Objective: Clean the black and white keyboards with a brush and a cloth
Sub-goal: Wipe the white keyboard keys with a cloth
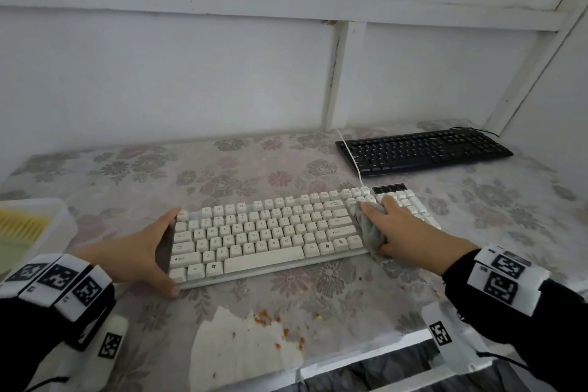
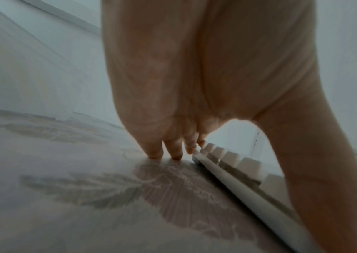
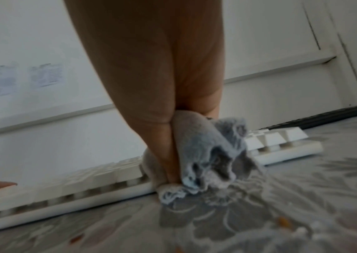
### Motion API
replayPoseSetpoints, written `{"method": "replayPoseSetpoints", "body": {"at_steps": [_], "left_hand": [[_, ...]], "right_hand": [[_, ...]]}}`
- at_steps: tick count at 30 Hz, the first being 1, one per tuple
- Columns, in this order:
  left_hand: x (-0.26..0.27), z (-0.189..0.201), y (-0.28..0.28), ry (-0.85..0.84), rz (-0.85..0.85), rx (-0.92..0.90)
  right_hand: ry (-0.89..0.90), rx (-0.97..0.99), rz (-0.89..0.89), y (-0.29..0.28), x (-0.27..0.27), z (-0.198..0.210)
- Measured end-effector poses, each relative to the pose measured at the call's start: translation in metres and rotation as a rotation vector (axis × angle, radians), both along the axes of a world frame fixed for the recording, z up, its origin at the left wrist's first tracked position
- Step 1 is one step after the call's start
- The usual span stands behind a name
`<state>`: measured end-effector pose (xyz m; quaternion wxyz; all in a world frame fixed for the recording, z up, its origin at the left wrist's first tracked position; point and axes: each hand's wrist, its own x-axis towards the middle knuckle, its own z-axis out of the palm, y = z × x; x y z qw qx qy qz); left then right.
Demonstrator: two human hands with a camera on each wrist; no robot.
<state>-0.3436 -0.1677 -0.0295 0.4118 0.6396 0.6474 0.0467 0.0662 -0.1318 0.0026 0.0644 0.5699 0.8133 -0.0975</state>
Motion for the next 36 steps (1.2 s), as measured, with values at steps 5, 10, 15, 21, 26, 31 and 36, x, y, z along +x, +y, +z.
{"method": "replayPoseSetpoints", "body": {"at_steps": [5, 10, 15, 21, 26, 31, 36], "left_hand": [[0.000, 0.000, -0.001, -0.002, 0.002, -0.005], [-0.001, -0.002, 0.000, -0.009, 0.003, -0.006], [-0.003, -0.005, 0.001, -0.025, 0.016, -0.003], [-0.003, -0.007, 0.001, -0.049, 0.019, -0.012], [-0.002, -0.007, 0.001, -0.045, 0.027, -0.024], [-0.003, -0.007, 0.000, -0.027, 0.031, -0.006], [-0.001, -0.004, -0.001, -0.011, 0.030, 0.012]], "right_hand": [[-0.020, 0.025, -0.024, 0.001, 0.014, 0.001], [-0.041, 0.091, -0.221, 0.005, 0.051, -0.004], [-0.144, 0.095, -0.368, 0.009, 0.088, -0.003], [-0.004, 0.013, -0.475, 0.029, 0.117, 0.007], [0.217, 0.004, -0.574, 0.048, 0.091, 0.022], [0.342, -0.142, -0.590, 0.055, 0.078, 0.010], [0.375, -0.263, -0.601, 0.044, 0.099, 0.015]]}}
